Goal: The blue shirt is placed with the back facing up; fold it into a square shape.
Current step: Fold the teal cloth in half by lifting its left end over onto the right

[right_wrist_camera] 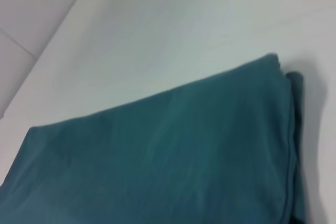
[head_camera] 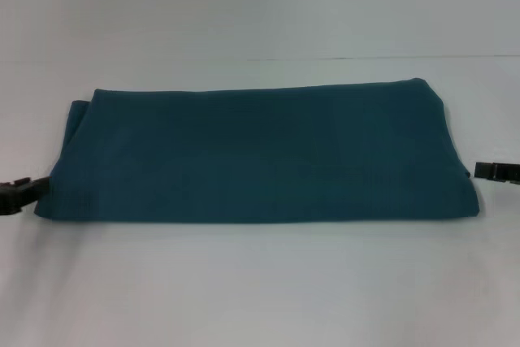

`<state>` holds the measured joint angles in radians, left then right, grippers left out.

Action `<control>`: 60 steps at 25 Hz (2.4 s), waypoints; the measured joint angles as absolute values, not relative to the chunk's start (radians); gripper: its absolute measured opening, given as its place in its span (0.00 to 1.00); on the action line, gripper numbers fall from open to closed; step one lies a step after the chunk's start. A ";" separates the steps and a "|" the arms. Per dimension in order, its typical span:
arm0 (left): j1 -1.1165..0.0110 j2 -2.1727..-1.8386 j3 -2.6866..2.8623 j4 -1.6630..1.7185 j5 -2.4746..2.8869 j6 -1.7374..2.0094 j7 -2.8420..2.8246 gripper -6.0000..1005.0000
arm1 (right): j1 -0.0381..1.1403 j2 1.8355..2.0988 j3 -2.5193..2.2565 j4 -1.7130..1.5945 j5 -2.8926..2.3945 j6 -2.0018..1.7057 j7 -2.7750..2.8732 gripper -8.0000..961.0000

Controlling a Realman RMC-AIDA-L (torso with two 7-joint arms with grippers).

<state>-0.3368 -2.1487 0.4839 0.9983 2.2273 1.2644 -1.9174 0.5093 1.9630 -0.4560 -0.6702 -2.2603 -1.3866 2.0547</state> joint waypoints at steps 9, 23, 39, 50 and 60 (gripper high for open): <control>-0.331 -2.137 0.412 1.036 2.303 1.321 -2.105 0.49 | 0.537 1.956 -0.442 -0.716 -2.201 -1.430 2.052 0.53; -0.353 -2.138 0.420 1.035 2.392 1.426 -2.264 0.85 | 0.647 1.960 -0.524 -0.729 -2.199 -1.416 2.049 0.96; -0.416 -2.133 0.460 0.937 2.433 1.313 -2.277 0.89 | 0.646 1.968 -0.522 -0.729 -2.172 -1.394 2.050 0.95; -0.436 -2.128 0.476 0.930 2.435 1.298 -2.278 0.89 | 0.629 1.968 -0.520 -0.727 -2.145 -1.404 2.051 0.93; -0.440 -2.128 0.487 0.922 2.436 1.299 -2.278 0.88 | 0.629 1.969 -0.520 -0.725 -2.145 -1.405 2.049 0.92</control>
<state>-0.4399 -2.1276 0.4868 0.9222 2.4361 1.2986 -2.2780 0.6290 1.9692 -0.5199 -0.7255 -2.1451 -1.4052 2.0494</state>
